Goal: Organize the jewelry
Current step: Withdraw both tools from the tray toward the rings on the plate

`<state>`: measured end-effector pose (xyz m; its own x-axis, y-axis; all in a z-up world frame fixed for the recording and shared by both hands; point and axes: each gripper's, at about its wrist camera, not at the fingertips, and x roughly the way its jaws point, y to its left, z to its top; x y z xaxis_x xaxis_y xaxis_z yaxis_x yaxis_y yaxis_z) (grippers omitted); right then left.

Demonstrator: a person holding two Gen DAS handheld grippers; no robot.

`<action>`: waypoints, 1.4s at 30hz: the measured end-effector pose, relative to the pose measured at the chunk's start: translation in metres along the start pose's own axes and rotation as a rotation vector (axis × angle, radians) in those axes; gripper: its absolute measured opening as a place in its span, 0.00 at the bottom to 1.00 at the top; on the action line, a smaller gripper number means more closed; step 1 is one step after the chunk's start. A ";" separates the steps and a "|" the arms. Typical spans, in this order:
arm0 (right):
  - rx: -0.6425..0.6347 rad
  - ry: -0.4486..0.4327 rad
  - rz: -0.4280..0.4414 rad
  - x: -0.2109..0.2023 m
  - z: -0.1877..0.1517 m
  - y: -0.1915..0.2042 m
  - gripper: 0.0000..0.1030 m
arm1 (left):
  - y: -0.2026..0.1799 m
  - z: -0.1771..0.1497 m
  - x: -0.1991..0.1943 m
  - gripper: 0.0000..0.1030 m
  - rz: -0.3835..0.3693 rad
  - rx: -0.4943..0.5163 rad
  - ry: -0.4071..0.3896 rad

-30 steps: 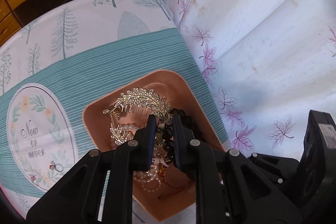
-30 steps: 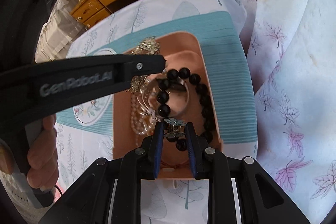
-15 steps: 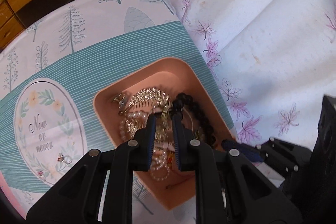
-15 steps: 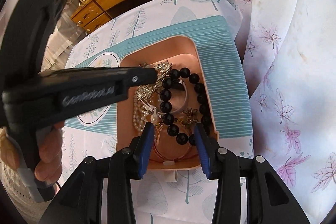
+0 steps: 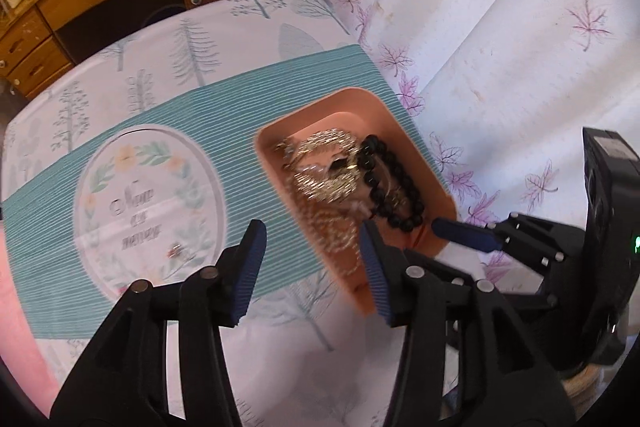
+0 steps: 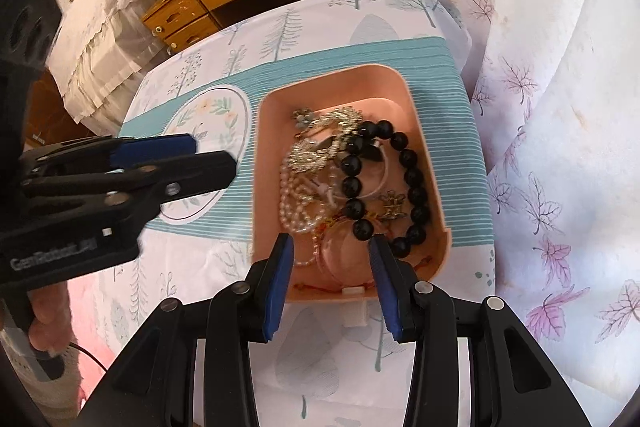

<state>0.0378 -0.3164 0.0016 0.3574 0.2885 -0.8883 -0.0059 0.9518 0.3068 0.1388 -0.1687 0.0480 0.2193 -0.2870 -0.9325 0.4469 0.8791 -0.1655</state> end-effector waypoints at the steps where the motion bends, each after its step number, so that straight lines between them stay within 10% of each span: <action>1: -0.011 -0.003 -0.003 -0.002 -0.001 0.006 0.39 | 0.006 -0.005 -0.007 0.44 0.008 0.000 -0.006; 18: -0.229 0.001 -0.012 -0.007 0.009 0.136 0.39 | 0.129 -0.086 -0.074 0.45 0.120 -0.135 -0.074; 42: -0.252 0.084 0.044 0.136 0.055 0.183 0.39 | 0.205 -0.112 0.022 0.45 0.076 -0.192 -0.004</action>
<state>0.1368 -0.1090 -0.0446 0.2727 0.3276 -0.9046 -0.2558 0.9311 0.2601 0.1384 0.0478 -0.0421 0.2497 -0.2180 -0.9435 0.2551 0.9547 -0.1530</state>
